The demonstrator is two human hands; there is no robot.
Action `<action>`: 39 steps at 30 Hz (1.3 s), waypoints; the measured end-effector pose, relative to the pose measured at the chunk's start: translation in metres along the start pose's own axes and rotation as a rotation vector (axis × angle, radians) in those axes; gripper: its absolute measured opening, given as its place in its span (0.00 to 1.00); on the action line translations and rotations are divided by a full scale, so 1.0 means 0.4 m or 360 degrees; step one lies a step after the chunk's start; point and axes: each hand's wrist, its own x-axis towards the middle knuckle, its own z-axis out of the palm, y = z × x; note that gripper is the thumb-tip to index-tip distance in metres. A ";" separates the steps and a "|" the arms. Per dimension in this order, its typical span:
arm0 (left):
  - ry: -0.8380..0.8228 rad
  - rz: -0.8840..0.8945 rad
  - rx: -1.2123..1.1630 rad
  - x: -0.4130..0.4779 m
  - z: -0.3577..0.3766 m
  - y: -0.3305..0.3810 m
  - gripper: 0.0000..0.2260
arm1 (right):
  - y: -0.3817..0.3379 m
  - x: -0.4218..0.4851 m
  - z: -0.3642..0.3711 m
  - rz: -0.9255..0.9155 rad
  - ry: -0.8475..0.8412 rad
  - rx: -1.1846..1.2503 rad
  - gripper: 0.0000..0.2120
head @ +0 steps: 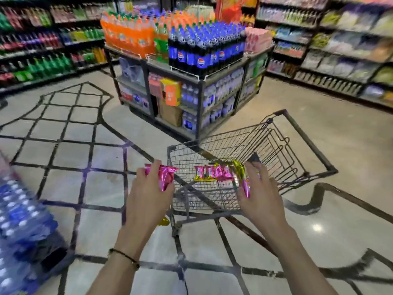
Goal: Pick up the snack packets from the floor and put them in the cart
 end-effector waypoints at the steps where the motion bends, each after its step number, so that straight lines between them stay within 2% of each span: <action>1: -0.0046 0.0008 -0.0001 0.048 0.021 0.006 0.27 | -0.003 0.040 0.012 0.0030 -0.0028 -0.0009 0.29; 7: -0.0264 0.0088 -0.0023 0.314 0.148 0.047 0.29 | 0.021 0.251 0.078 0.0211 -0.0040 0.0000 0.29; 12: -0.0386 0.0079 0.0014 0.440 0.252 0.053 0.29 | 0.061 0.381 0.146 0.0306 -0.0110 0.0001 0.30; 18: -0.0456 -0.0034 0.0126 0.602 0.418 0.065 0.28 | 0.125 0.600 0.295 0.0271 -0.0376 0.0011 0.30; 23: -0.0448 -0.0249 0.0239 0.729 0.586 0.085 0.24 | 0.232 0.812 0.481 0.0115 -0.0637 0.0024 0.29; 27: -0.0597 -0.0472 0.0343 0.804 0.735 0.063 0.28 | 0.292 0.931 0.645 0.0064 -0.0866 0.0036 0.29; 34: -0.0794 -0.0575 0.0404 0.936 1.015 -0.038 0.29 | 0.340 1.035 0.965 -0.0068 -0.1070 0.0022 0.42; 39: -0.0789 -0.0602 0.0434 1.035 1.248 -0.165 0.28 | 0.396 1.077 1.198 -0.0011 -0.1018 -0.0048 0.40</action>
